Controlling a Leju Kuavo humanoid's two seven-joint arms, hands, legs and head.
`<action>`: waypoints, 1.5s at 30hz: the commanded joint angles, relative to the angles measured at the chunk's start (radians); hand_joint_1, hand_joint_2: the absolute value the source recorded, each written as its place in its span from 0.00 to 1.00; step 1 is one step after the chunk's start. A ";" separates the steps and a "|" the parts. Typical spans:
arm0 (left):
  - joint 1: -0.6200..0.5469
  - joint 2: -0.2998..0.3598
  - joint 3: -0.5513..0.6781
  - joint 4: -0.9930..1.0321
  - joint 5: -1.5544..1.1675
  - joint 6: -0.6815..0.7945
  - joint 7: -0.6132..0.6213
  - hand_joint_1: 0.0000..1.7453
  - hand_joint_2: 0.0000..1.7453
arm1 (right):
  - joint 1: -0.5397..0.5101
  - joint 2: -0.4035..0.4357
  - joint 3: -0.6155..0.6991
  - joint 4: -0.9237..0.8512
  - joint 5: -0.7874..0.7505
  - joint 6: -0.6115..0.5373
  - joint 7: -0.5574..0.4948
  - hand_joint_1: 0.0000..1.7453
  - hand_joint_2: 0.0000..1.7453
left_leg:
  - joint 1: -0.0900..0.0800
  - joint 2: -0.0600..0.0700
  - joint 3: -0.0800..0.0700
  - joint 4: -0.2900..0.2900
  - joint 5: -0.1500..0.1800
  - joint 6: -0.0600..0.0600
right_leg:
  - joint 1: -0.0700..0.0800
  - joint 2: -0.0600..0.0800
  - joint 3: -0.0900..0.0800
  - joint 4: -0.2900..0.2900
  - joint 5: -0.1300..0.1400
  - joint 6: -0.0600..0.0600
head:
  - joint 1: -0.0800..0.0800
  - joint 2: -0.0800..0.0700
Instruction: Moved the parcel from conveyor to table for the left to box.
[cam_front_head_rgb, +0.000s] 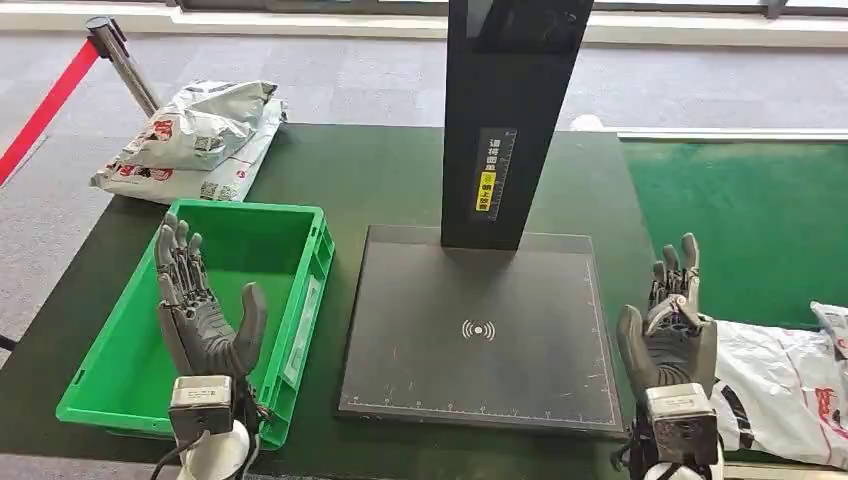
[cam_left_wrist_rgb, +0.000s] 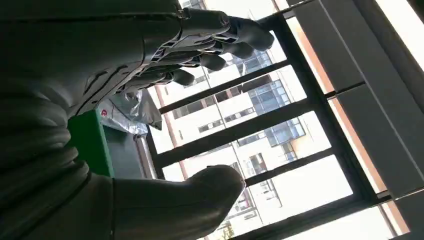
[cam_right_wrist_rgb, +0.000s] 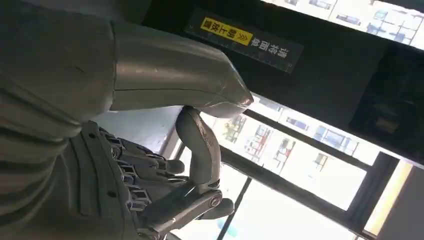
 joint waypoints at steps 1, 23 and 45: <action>-0.027 0.009 0.004 0.034 -0.002 -0.006 0.005 0.00 1.00 | -0.034 -0.003 -0.049 0.059 0.002 -0.002 0.004 0.00 1.00 | 0.001 0.001 0.002 -0.001 0.001 0.000 | 0.001 -0.002 0.003 -0.002 0.001 -0.001 | 0.000 0.000; -0.031 -0.016 0.024 0.030 -0.046 -0.052 0.052 0.00 1.00 | -0.019 -0.068 -0.526 0.290 0.950 0.055 0.658 0.00 1.00 | 0.001 -0.001 0.004 0.000 -0.001 0.002 | 0.001 -0.004 0.006 -0.004 0.000 0.000 | 0.000 0.000; 0.059 -0.008 0.051 -0.043 -0.044 -0.048 0.032 0.00 1.00 | -0.336 -0.258 -0.590 0.827 0.873 -0.103 0.572 0.00 1.00 | 0.000 0.010 0.006 0.000 -0.003 0.003 | 0.000 0.006 0.005 -0.005 0.001 0.002 | 0.000 0.000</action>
